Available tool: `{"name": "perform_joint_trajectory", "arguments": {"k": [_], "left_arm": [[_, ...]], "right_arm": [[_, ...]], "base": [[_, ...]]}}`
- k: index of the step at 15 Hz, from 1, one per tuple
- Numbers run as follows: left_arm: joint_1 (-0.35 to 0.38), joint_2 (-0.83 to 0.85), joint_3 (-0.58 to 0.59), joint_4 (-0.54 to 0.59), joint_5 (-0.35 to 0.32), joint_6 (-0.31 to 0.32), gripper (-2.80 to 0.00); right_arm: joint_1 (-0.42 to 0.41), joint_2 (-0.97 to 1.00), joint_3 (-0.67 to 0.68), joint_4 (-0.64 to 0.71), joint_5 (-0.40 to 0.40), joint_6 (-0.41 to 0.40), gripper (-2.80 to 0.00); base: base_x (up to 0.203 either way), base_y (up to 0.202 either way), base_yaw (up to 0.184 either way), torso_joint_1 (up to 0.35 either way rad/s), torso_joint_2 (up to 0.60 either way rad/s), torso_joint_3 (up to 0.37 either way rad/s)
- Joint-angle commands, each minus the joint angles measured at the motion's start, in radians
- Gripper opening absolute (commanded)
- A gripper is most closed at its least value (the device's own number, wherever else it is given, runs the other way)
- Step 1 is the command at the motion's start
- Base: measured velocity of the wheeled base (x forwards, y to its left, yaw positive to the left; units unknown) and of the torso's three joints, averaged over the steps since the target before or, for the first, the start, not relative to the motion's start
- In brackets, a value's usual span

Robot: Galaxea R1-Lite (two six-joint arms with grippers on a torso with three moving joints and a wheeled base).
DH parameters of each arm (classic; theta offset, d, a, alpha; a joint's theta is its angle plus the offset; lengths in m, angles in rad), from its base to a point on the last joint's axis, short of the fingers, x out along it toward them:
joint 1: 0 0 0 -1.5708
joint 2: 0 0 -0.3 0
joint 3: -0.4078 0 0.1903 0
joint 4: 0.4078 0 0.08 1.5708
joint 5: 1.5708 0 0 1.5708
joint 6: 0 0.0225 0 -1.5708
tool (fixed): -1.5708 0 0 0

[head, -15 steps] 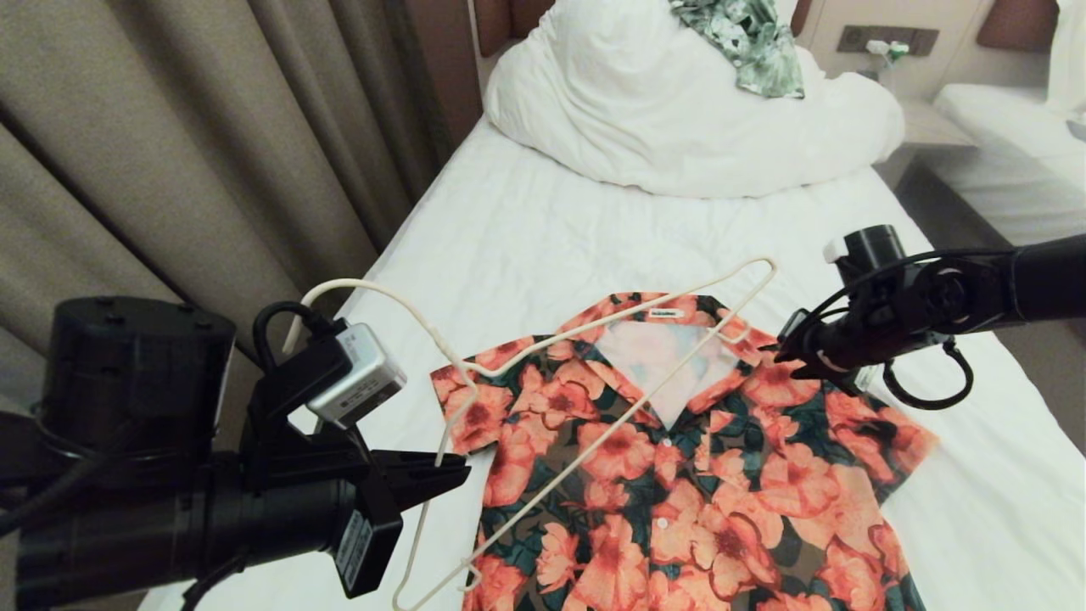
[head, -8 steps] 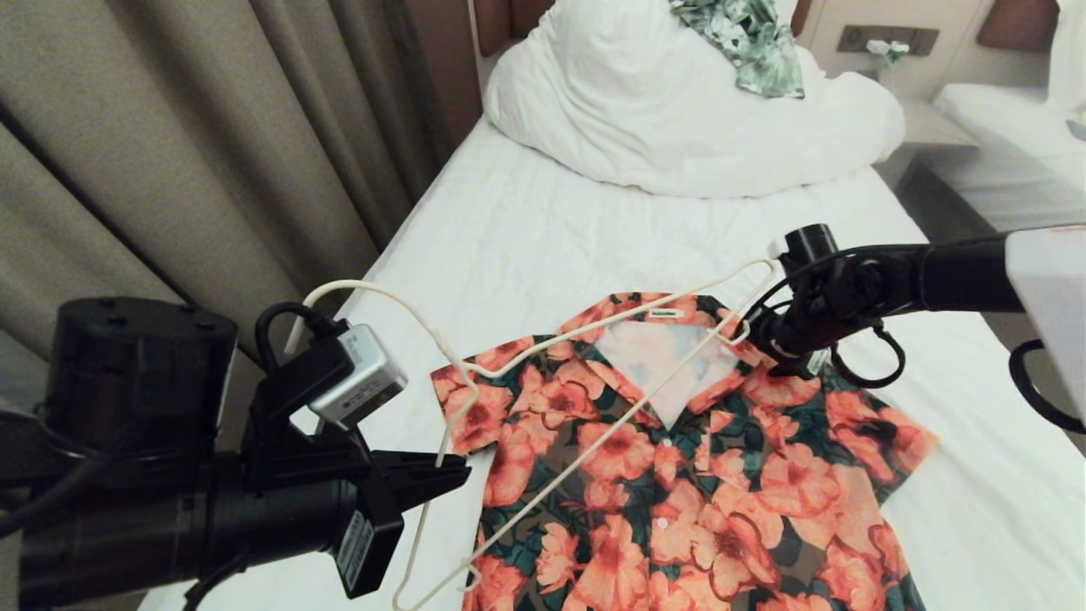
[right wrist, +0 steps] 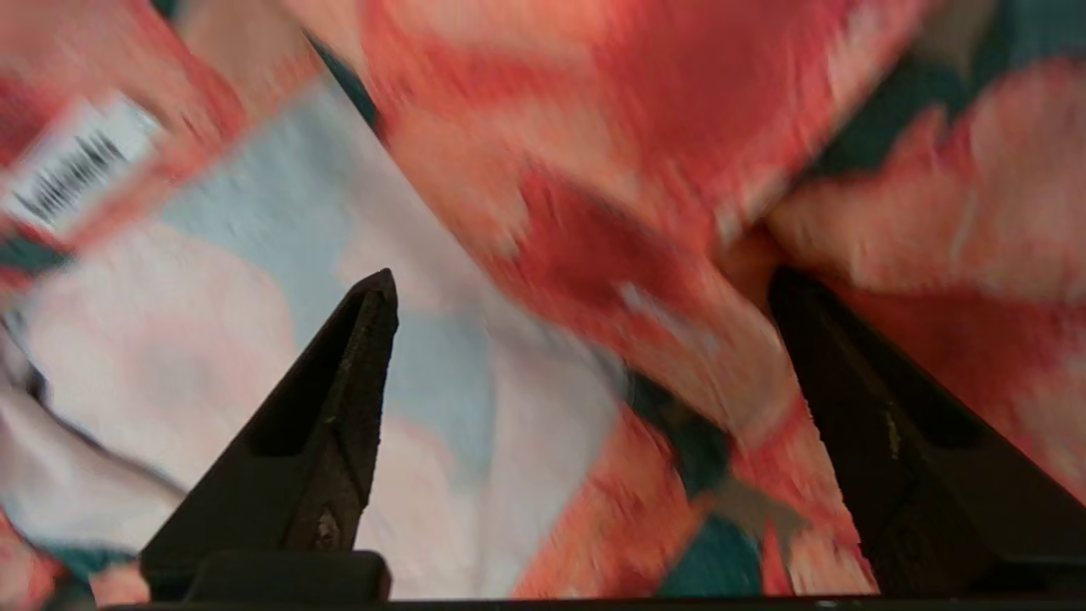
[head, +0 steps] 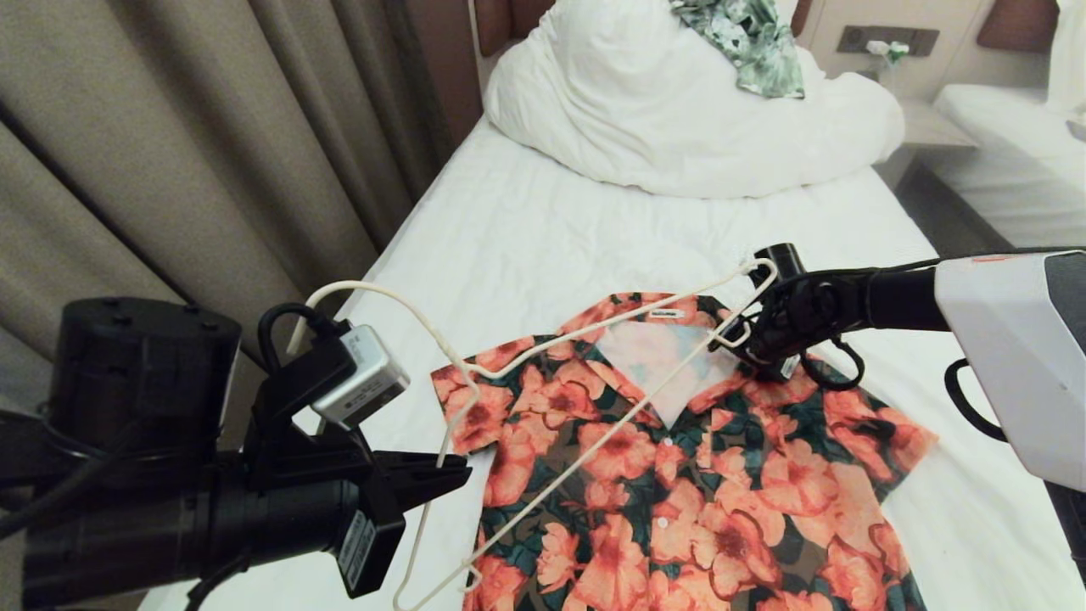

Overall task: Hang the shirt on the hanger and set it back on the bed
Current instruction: Lift the shirt and hanger

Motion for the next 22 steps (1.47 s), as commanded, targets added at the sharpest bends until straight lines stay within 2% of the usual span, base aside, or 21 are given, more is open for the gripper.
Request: {"name": "perform_joint_trajectory", "arguments": {"k": [1, 3, 4, 8, 14, 22], "left_arm": [[0.000, 0.001, 0.001, 0.000, -0.001, 0.001, -2.80], [0.000, 0.001, 0.000, 0.000, -0.001, 0.001, -2.80], [0.000, 0.002, 0.000, 0.000, -0.001, 0.001, -2.80], [-0.001, 0.003, 0.000, 0.000, -0.001, 0.001, -2.80], [0.000, 0.029, 0.000, 0.000, 0.000, 0.001, -2.80], [0.005, 0.077, -0.005, -0.005, 0.051, 0.000, -2.80]], "right_arm": [[0.005, 0.014, -0.001, -0.056, -0.014, 0.003, 0.00], [0.019, 0.022, -0.001, -0.060, -0.014, -0.016, 0.00], [0.025, 0.030, -0.001, -0.061, -0.015, -0.037, -2.80], [0.028, 0.030, -0.002, -0.103, -0.034, -0.047, -2.80], [0.019, -0.049, 0.020, -0.091, -0.045, -0.041, -2.80], [0.014, -0.313, 0.190, -0.006, -0.045, -0.045, -2.80]], "base": [[0.000, 0.000, 0.000, 0.000, 0.00, 0.000], [0.000, 0.000, 0.000, 0.000, 0.00, 0.000], [0.000, 0.000, 0.000, 0.000, 0.00, 0.000], [0.000, 0.000, 0.000, 0.000, 0.00, 0.000], [0.000, 0.000, 0.000, 0.000, 0.00, 0.000], [0.000, 0.000, 0.000, 0.000, 0.00, 0.000]]}}
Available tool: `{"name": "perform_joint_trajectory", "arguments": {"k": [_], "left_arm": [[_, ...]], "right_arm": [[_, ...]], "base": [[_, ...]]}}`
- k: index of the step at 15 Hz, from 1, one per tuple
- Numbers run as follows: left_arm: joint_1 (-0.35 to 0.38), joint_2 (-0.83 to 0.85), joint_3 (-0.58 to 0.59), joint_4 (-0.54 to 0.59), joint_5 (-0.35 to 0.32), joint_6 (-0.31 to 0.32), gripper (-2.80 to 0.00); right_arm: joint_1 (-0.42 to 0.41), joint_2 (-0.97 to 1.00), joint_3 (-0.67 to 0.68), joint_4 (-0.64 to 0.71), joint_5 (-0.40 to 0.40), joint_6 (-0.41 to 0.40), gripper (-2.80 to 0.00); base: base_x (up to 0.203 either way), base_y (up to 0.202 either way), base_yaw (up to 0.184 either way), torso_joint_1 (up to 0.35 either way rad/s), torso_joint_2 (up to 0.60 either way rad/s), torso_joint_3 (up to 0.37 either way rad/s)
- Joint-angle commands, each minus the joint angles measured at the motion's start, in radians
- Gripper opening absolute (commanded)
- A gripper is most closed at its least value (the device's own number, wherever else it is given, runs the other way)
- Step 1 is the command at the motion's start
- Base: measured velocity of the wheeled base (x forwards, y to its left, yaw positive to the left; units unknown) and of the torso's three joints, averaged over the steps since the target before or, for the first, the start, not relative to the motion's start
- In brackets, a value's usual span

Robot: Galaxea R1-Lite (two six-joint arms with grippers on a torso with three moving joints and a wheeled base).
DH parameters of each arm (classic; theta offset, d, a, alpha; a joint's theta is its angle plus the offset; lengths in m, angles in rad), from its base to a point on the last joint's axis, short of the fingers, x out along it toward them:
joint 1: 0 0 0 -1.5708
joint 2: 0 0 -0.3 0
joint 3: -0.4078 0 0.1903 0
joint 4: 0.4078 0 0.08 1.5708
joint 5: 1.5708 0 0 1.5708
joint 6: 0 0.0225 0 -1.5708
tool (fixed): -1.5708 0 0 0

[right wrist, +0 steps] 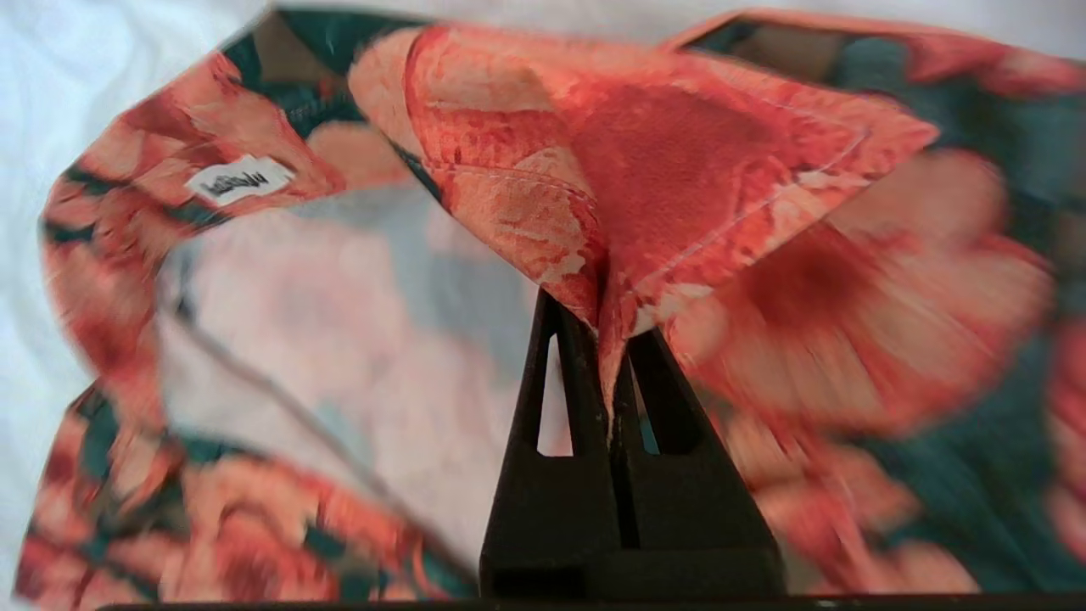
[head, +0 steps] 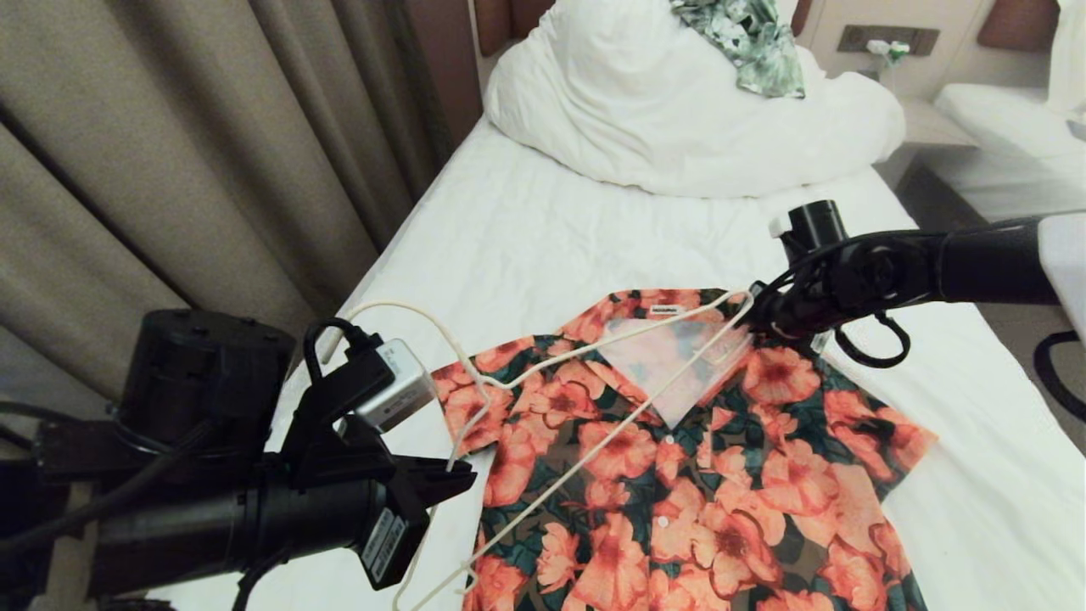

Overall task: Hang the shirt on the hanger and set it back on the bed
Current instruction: Lift the shirt and hanger, then hook one side of the shirt onto the hanger

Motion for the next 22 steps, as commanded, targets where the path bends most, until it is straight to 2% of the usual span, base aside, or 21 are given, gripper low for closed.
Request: {"name": "perform_joint_trajectory", "arguments": {"k": [1, 4, 8, 14, 19, 22], "left_arm": [[0.000, 0.015, 0.000, -0.014, 0.009, 0.001, -2.80], [-0.019, 0.046, 0.020, -0.081, 0.058, 0.001, -2.80], [-0.046, 0.055, 0.024, -0.085, 0.065, 0.001, -2.80], [-0.048, 0.059, 0.023, -0.085, 0.078, 0.000, -2.80], [-0.058, 0.068, 0.023, -0.085, 0.079, 0.000, -2.80], [-0.084, 0.073, 0.026, -0.086, 0.105, -0.003, -2.80]], "right_arm": [[0.003, -0.133, 0.062, 0.013, 0.000, 0.000, -2.80], [0.021, -0.251, 0.143, 0.021, 0.001, -0.021, -2.80], [0.103, -0.387, 0.230, 0.031, 0.002, -0.067, -2.80], [0.255, -0.501, 0.237, 0.144, 0.000, -0.082, -2.80], [0.271, -0.560, 0.236, 0.202, 0.001, -0.101, -2.80], [0.313, -0.569, 0.236, 0.207, 0.000, -0.123, -2.80]], "base": [[0.000, 0.000, 0.000, 0.000, 0.00, 0.000], [0.000, 0.000, 0.000, 0.000, 0.00, 0.000], [0.000, 0.000, 0.000, 0.000, 0.00, 0.000], [0.000, 0.000, 0.000, 0.000, 0.00, 0.000], [0.000, 0.000, 0.000, 0.000, 0.00, 0.000], [0.000, 0.000, 0.000, 0.000, 0.00, 0.000]]}}
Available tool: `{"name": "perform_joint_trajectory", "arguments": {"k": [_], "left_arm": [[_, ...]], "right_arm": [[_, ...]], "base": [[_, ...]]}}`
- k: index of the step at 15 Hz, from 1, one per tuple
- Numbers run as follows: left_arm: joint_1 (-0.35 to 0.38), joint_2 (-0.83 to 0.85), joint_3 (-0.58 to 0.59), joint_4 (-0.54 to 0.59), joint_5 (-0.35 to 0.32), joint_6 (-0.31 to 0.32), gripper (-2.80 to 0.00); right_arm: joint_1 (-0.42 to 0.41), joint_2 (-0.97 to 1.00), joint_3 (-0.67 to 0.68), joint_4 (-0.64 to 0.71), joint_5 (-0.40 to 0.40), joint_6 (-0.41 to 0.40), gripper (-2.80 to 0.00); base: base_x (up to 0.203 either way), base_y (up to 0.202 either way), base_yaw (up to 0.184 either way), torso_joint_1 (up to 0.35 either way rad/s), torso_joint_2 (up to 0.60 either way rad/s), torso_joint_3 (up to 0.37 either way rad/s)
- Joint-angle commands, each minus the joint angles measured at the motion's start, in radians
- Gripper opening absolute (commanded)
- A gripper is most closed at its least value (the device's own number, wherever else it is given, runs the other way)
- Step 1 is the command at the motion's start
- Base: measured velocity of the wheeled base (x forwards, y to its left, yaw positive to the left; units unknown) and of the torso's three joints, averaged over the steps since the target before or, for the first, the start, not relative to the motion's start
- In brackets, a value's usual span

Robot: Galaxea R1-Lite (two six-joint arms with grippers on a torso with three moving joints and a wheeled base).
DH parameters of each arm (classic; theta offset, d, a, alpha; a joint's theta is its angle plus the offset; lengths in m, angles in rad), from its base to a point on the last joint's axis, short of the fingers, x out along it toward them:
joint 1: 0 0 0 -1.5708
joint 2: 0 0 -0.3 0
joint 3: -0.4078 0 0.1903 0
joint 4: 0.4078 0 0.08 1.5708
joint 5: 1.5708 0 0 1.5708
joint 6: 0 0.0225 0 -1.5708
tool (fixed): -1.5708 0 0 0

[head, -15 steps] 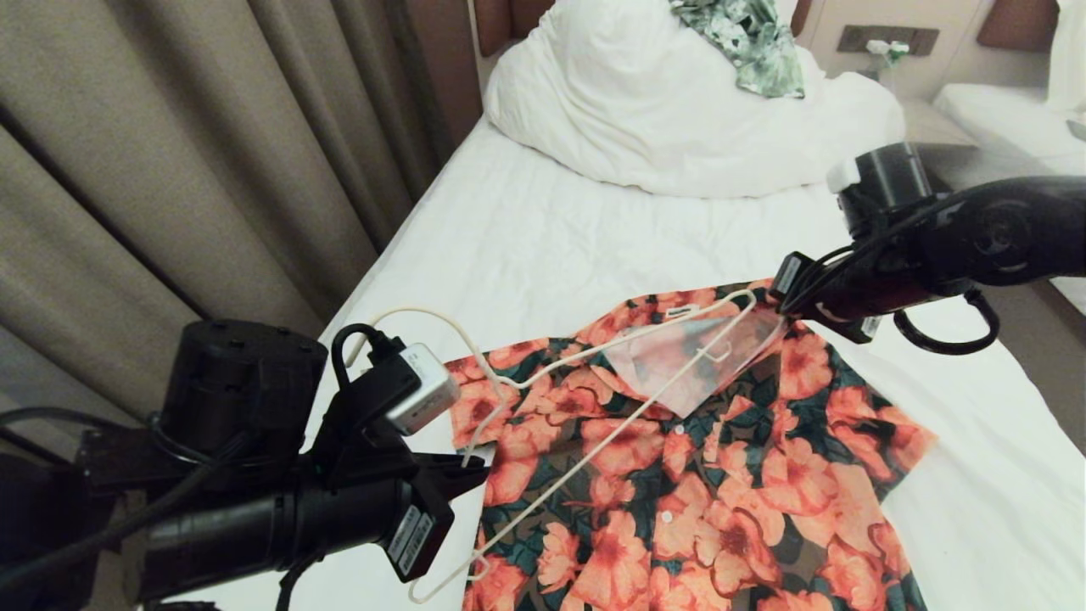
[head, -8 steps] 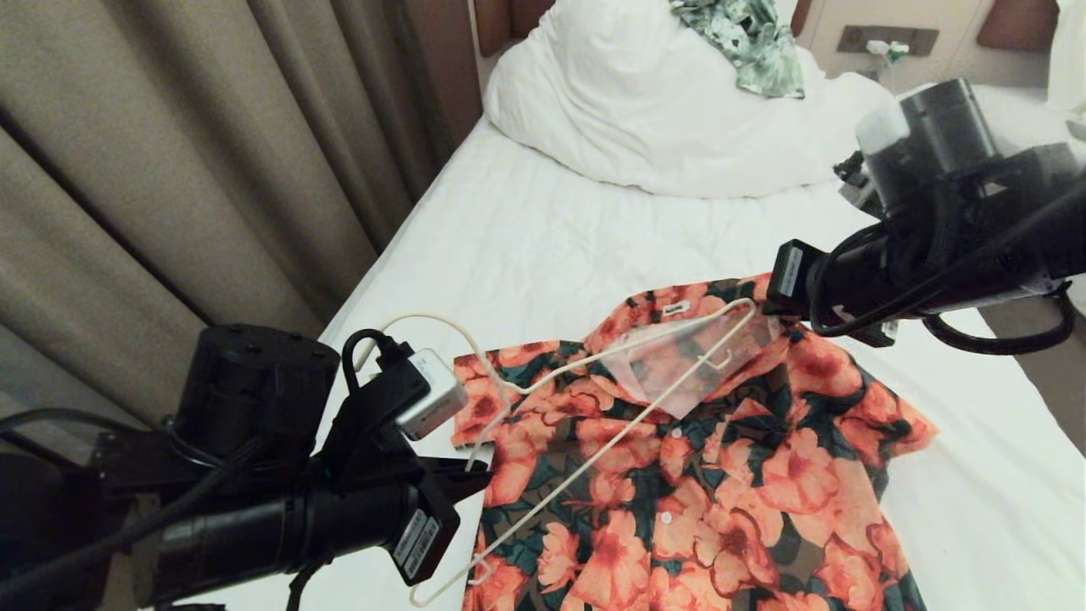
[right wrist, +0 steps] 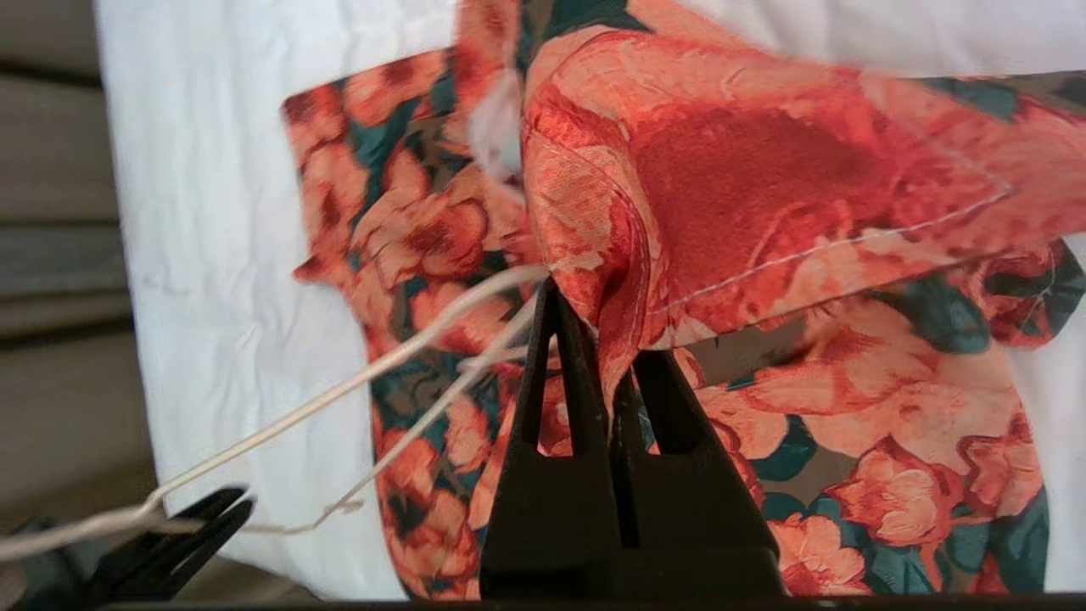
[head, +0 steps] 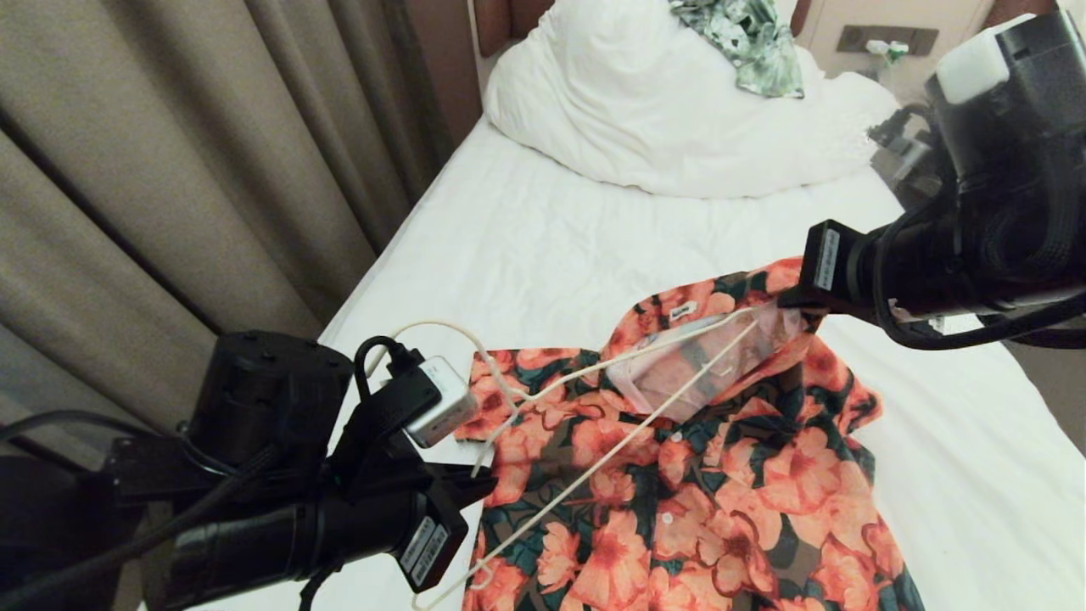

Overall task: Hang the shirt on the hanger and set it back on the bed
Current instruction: Hook one side of the shirt onto the hanger

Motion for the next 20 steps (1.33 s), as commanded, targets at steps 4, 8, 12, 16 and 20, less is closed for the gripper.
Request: {"name": "perform_joint_trajectory", "arguments": {"k": [4, 8, 12, 16, 20], "left_arm": [[-0.068, 0.003, 0.012, -0.004, 0.025, -0.002, -2.80], [-0.109, -0.002, 0.020, -0.007, 0.026, -0.002, -2.80], [-0.108, 0.018, 0.021, -0.007, 0.029, -0.003, -2.80], [-0.107, 0.034, 0.020, -0.009, 0.046, -0.007, -2.80], [-0.109, 0.053, 0.024, -0.037, 0.051, -0.007, -2.80]], "right_arm": [[0.088, -0.003, -0.011, -0.007, -0.002, -0.049, -2.80], [0.123, 0.027, -0.014, -0.085, -0.001, -0.201, -2.80], [0.232, 0.022, -0.013, -0.093, -0.001, -0.309, -2.80], [0.304, 0.000, -0.007, -0.084, -0.002, -0.361, -2.80], [0.371, -0.047, 0.003, -0.022, -0.001, -0.398, -2.80]], "base": [[0.000, 0.000, 0.000, 0.000, 0.00, 0.000], [0.000, 0.000, 0.000, 0.000, 0.00, 0.000], [0.000, 0.000, 0.000, 0.000, 0.00, 0.000], [0.000, 0.000, 0.000, 0.000, 0.00, 0.000], [0.000, 0.000, 0.000, 0.000, 0.00, 0.000]]}}
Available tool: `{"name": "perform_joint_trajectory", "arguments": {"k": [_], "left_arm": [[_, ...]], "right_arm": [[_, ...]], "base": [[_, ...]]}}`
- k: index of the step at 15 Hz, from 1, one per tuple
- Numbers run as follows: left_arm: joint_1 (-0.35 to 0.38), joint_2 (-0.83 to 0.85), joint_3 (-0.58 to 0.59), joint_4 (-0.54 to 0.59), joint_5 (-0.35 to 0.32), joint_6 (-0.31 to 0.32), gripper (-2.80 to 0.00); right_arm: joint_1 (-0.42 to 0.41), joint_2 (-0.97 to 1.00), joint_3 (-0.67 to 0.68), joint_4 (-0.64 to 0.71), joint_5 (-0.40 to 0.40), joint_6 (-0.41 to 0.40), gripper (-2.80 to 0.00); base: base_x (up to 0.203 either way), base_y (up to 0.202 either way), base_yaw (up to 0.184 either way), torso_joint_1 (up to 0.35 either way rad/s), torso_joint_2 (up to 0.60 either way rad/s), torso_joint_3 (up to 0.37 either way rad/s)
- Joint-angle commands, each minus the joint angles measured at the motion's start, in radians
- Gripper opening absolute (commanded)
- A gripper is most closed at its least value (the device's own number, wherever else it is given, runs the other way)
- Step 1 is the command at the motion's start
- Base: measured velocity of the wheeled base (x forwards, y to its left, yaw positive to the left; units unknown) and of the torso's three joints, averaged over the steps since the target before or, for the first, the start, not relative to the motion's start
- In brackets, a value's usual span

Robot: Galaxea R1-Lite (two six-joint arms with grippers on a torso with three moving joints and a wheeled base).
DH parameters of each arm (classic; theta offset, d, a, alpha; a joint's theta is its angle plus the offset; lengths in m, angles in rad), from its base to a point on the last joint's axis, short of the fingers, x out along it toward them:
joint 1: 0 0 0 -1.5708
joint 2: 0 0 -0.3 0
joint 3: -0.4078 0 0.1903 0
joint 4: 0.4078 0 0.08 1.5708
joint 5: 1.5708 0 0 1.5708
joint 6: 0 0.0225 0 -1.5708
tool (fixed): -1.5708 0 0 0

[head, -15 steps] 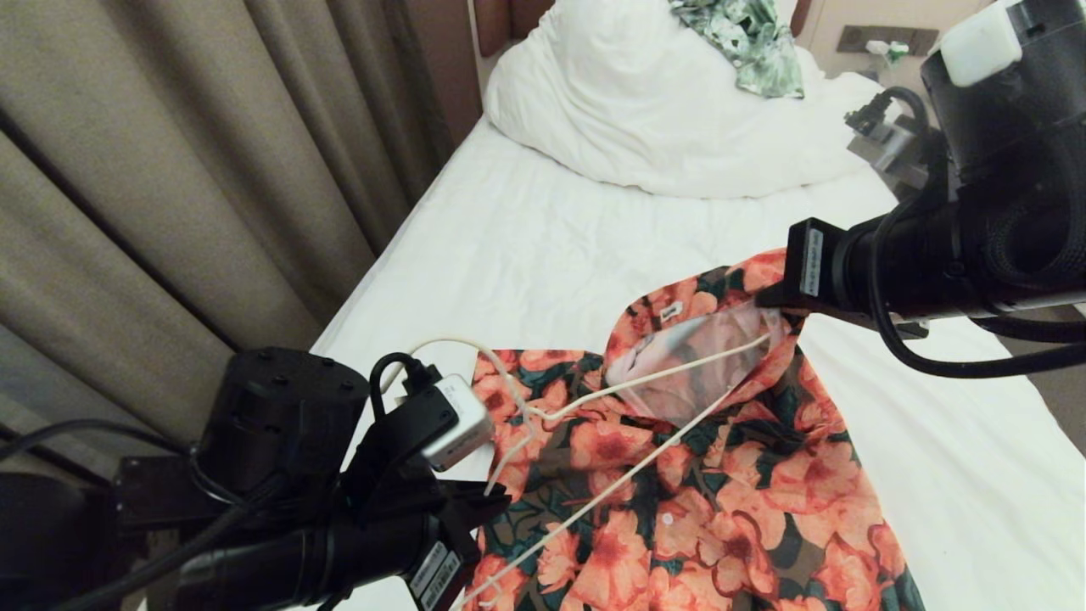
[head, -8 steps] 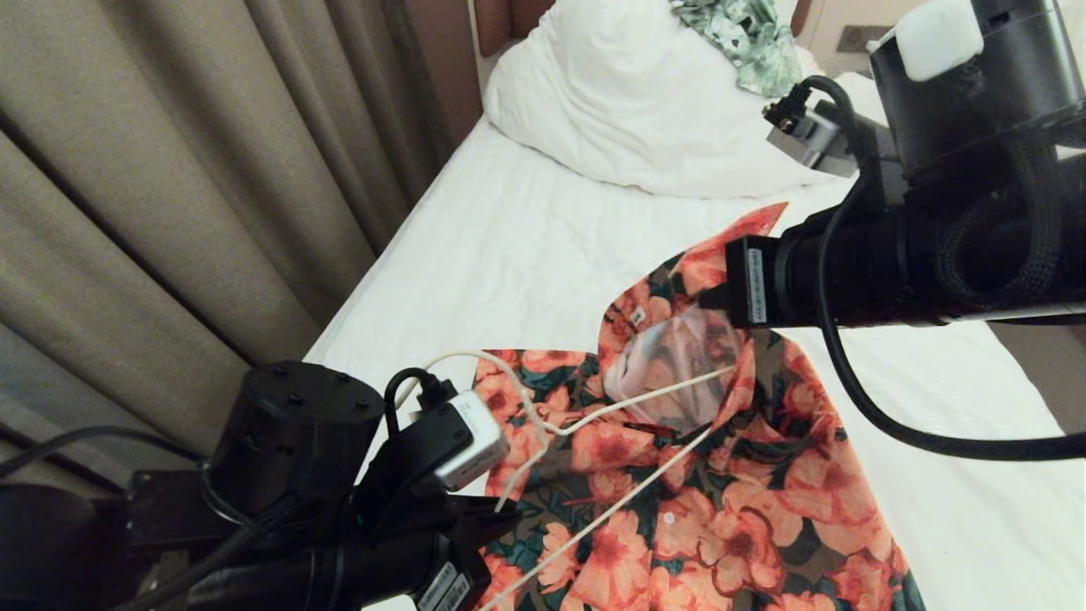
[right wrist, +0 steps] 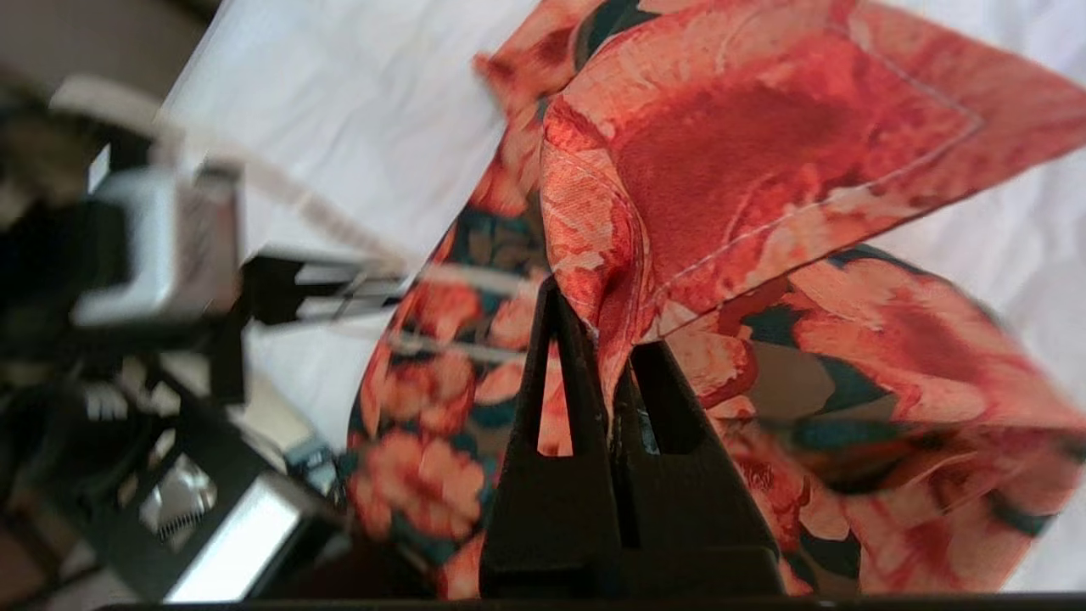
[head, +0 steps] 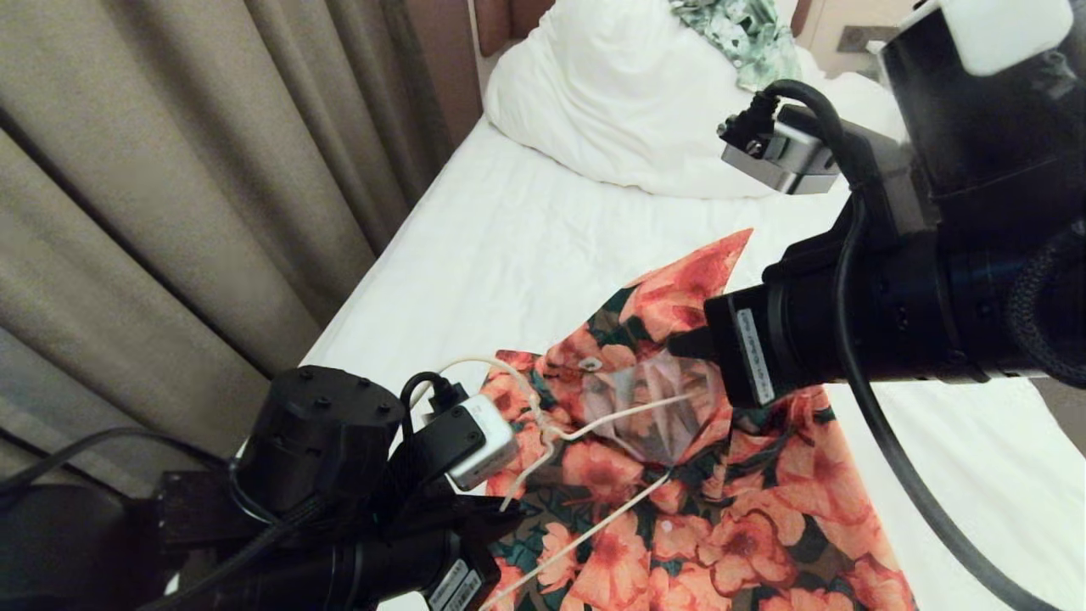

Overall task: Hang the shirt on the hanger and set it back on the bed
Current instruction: Hook one side of the shirt onto the hanger

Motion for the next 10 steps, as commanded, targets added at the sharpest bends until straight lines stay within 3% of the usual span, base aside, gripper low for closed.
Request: {"name": "perform_joint_trajectory", "arguments": {"k": [1, 3, 8, 10], "left_arm": [[-0.001, 0.011, 0.005, -0.014, 0.003, 0.001, -2.80], [-0.001, 0.035, 0.016, -0.086, 0.025, -0.011, -2.80], [-0.039, 0.047, 0.024, -0.099, 0.038, -0.027, -2.80], [-0.036, 0.052, 0.015, -0.121, 0.040, -0.062, -2.80]], "right_arm": [[0.031, -0.027, 0.010, 0.007, 0.000, -0.008, -2.80], [0.072, -0.044, 0.030, 0.008, 0.000, -0.008, -2.80], [0.111, -0.066, 0.053, 0.007, 0.003, -0.067, -2.80], [0.130, -0.080, 0.086, 0.005, 0.003, -0.066, -2.80]], "base": [[0.000, 0.000, 0.000, 0.000, 0.00, 0.000], [0.000, 0.000, 0.000, 0.000, 0.00, 0.000], [0.000, 0.000, 0.000, 0.000, 0.00, 0.000], [0.000, 0.000, 0.000, 0.000, 0.00, 0.000]]}}
